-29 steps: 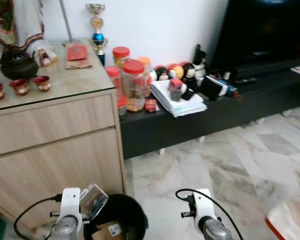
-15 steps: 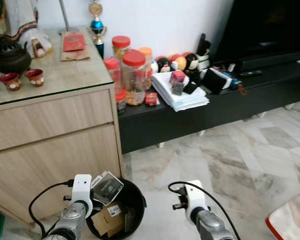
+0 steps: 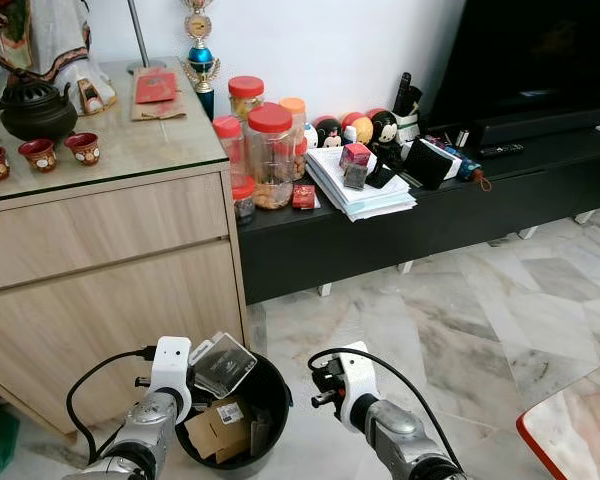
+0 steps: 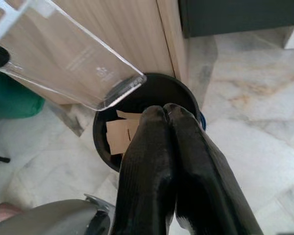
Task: Picking trash to rubbish bin
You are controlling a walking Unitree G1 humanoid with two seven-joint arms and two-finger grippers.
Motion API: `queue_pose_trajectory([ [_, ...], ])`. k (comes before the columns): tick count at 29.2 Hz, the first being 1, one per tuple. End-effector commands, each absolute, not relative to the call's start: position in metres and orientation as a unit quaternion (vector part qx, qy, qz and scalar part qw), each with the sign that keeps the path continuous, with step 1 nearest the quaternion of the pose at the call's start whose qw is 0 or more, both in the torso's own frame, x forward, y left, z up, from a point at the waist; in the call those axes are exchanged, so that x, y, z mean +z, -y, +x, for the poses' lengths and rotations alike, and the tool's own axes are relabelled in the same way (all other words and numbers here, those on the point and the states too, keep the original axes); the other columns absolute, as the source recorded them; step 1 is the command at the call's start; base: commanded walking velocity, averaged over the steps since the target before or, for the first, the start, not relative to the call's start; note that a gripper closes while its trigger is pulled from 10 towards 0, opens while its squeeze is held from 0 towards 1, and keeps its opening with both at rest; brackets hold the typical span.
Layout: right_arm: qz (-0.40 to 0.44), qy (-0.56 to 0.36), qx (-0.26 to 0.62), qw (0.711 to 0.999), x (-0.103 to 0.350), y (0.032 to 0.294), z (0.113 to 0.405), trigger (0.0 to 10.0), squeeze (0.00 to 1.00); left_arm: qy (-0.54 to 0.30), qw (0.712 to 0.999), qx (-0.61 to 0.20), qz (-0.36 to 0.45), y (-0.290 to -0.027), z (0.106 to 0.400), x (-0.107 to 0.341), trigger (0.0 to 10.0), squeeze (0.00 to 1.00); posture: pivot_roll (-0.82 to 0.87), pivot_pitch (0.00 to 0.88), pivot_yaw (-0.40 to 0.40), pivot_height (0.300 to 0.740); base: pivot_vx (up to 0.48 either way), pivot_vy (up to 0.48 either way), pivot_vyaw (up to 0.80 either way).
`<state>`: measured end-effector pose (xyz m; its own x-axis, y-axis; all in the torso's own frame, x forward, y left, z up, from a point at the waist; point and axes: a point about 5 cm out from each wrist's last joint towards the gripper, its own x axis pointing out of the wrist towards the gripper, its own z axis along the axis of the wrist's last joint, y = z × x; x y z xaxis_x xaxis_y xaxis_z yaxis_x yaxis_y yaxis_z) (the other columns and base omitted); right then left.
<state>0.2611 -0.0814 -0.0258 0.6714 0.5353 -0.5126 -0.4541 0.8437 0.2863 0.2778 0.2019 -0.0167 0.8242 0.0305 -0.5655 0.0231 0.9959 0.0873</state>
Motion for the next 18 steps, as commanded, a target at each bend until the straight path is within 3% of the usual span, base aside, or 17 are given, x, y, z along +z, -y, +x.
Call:
queue_pose_trajectory([
  [1,0.072,-0.28,0.273,0.918,-0.016,0.081,0.272,10.0,0.0,-0.283,0.957,0.002,0.061,-0.203,0.285,-0.01,10.0,0.44,0.04,0.048,-0.064,0.74,0.0,0.0,0.0],
  [2,0.073,-0.279,0.273,0.918,-0.016,0.081,0.272,10.0,0.0,-0.281,0.957,0.002,0.064,-0.203,0.286,-0.009,10.0,1.0,0.04,0.047,-0.065,0.74,0.0,0.0,0.0],
  [16,0.066,-0.277,0.265,0.921,-0.018,0.09,0.271,10.0,0.0,-0.277,0.957,-0.003,0.086,-0.204,0.288,-0.007,10.0,1.0,0.03,0.054,-0.07,0.74,0.0,0.0,0.0],
  [17,0.063,-0.285,0.257,0.921,-0.021,0.092,0.268,10.0,0.0,-0.283,0.955,-0.006,0.093,-0.204,0.284,-0.01,10.0,0.0,0.03,0.056,-0.07,0.74,0.0,0.0,0.0],
  [18,0.063,-0.288,0.254,0.921,-0.022,0.093,0.267,10.0,0.0,-0.285,0.954,-0.004,0.093,-0.205,0.283,-0.011,10.0,0.0,0.03,0.056,-0.07,0.74,0.0,0.0,0.0],
])
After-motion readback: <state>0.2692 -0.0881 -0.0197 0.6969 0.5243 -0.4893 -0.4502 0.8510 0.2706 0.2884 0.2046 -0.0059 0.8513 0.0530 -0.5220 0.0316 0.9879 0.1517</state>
